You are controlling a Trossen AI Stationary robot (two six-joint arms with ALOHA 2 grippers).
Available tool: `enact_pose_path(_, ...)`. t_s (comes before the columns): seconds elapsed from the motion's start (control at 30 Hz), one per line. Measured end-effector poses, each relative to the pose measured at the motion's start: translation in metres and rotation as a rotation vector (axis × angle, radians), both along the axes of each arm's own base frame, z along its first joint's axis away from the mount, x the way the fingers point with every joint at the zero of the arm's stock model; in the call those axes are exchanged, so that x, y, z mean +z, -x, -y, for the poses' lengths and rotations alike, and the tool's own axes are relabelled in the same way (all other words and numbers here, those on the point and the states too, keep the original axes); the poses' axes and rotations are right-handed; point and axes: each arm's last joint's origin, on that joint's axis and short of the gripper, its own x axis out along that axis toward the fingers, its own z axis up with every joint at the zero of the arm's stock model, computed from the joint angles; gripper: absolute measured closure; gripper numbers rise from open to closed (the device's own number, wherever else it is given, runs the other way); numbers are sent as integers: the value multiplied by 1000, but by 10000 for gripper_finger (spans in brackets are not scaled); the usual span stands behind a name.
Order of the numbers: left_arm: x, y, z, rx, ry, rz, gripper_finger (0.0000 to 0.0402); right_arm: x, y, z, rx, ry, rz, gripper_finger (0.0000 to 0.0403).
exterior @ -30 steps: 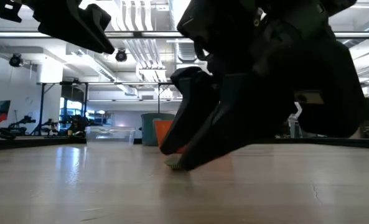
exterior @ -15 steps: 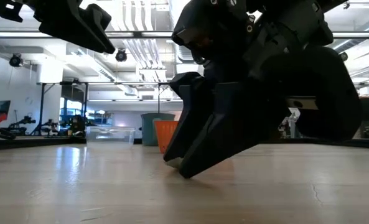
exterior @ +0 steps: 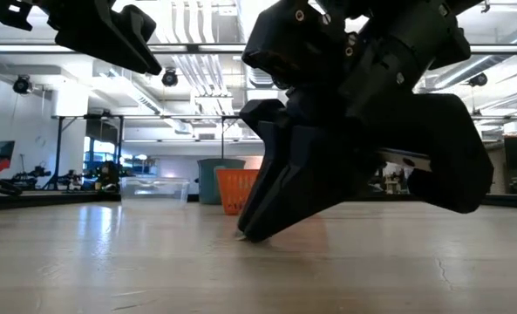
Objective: Pick and place items into bin
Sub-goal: Put the stevia packet into the orange bin
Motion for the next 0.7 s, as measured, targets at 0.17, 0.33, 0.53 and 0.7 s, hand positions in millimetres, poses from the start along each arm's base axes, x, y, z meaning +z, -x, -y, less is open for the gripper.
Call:
enact_pose_path(0.17, 0, 0, 0, 0, 0, 0, 292, 0, 0, 0, 12, 11, 1, 392)
enact_pose_path(0.33, 0, 0, 0, 0, 0, 0, 292, 3, 1, 0, 4, 32, 6, 394)
enact_pose_path(0.53, 0, 0, 0, -1, 0, 2, 292, 23, 10, -10, -20, 131, 74, 394)
enact_pose_path(0.7, 0, 0, 0, -1, 0, 3, 292, 37, 16, -18, -10, 157, 111, 395)
